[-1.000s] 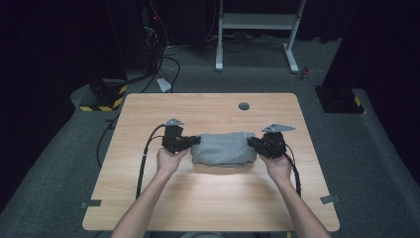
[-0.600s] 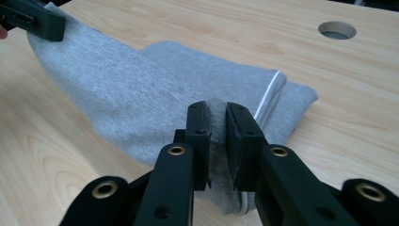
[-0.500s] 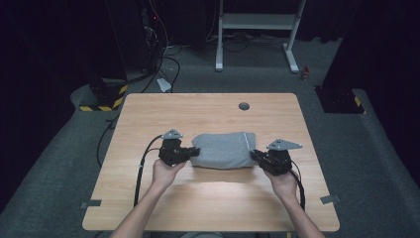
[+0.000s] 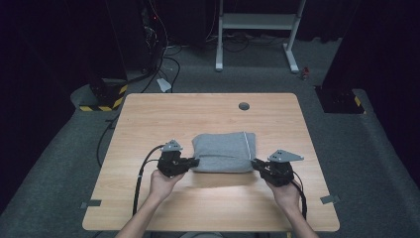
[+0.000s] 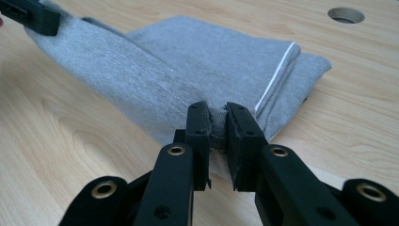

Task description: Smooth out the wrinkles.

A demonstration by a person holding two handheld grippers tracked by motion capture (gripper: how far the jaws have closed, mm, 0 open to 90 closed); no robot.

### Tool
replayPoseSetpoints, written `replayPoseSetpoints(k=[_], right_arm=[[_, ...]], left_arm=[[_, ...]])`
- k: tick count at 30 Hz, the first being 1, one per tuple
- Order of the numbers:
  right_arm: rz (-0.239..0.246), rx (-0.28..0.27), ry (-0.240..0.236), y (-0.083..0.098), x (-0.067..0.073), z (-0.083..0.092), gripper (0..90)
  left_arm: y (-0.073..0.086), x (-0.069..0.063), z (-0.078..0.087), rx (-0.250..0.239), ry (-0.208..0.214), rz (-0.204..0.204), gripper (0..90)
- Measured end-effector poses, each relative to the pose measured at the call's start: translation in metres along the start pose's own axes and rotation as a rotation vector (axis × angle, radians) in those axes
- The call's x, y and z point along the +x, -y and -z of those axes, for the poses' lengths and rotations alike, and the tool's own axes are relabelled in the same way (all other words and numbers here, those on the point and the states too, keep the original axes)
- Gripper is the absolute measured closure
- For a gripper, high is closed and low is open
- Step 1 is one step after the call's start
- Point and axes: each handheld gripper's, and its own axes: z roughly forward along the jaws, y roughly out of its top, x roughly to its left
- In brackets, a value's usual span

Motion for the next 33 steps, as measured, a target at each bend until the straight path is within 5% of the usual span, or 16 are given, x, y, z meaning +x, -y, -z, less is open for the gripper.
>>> replayPoseSetpoints(k=[23, 33], right_arm=[[0.067, 0.071, 0.013, 0.044, 0.019, 0.001, 83.0], [0.055, 0.096, 0.001, 0.056, 0.023, 0.004, 80.8]], left_arm=[[0.040, -0.019, -0.005, 0.083, -0.040, -0.079, 83.8], [0.052, -0.022, -0.006, 0.122, -0.051, -0.109, 82.4]])
